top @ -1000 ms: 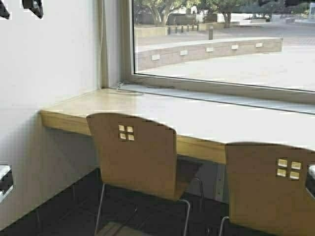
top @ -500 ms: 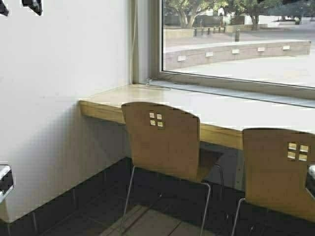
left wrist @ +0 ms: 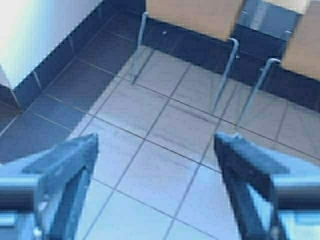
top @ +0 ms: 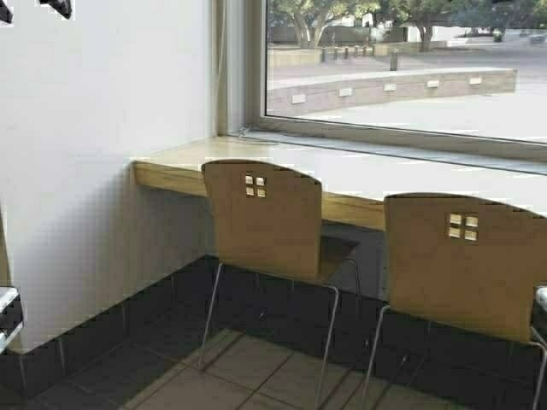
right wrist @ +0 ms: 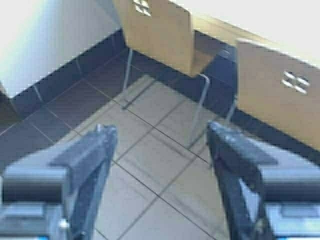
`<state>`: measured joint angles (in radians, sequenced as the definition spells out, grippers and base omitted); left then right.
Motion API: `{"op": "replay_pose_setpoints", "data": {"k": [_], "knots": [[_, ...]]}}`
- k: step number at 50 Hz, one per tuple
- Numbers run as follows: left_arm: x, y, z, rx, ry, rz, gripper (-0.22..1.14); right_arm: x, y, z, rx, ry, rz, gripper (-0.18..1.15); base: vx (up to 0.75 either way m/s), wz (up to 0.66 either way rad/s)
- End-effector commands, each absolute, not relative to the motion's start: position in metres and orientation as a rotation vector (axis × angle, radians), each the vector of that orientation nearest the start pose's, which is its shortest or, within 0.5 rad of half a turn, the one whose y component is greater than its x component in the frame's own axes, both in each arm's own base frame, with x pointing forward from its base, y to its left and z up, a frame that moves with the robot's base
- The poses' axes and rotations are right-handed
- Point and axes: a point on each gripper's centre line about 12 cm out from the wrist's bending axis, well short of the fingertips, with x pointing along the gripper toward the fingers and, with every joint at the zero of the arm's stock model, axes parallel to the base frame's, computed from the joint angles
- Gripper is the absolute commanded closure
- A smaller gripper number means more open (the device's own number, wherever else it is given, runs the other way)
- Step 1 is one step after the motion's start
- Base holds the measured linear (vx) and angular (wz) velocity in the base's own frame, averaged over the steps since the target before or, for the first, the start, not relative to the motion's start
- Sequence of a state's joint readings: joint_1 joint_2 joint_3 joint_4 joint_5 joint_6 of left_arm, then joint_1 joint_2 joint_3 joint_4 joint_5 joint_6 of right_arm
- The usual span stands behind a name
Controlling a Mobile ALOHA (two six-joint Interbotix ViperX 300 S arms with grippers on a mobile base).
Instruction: Push the chairs under the table
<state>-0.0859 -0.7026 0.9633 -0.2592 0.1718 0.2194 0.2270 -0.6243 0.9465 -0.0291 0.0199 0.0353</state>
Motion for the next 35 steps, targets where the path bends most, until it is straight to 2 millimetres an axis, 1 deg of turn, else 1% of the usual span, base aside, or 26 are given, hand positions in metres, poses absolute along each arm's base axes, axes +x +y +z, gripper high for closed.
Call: {"op": "replay_pose_setpoints", "data": {"k": [1, 11, 20, 35], "knots": [[0.2487, -0.0260, 0.2745, -0.027, 0.407, -0.117, -0.07, 0.2703, 0.0555, 0.2798, -0.014, 0.315, 0.198, 0.07, -0.43, -0.19], [0.2481, -0.0259, 0.2746, -0.030, 0.405, -0.117, -0.07, 0.2683, 0.0546, 0.2788, -0.009, 0.316, 0.196, 0.07, -0.43, -0.07], [0.2494, -0.0260, 0.2781, -0.037, 0.396, -0.115, -0.07, 0.2716, 0.0553, 0.2744, -0.011, 0.334, 0.195, 0.07, -0.37, -0.02], [0.2547, -0.0257, 0.2726, -0.029, 0.403, -0.110, -0.08, 0.2733, 0.0557, 0.2730, -0.005, 0.341, 0.194, 0.07, -0.35, -0.04]]}}
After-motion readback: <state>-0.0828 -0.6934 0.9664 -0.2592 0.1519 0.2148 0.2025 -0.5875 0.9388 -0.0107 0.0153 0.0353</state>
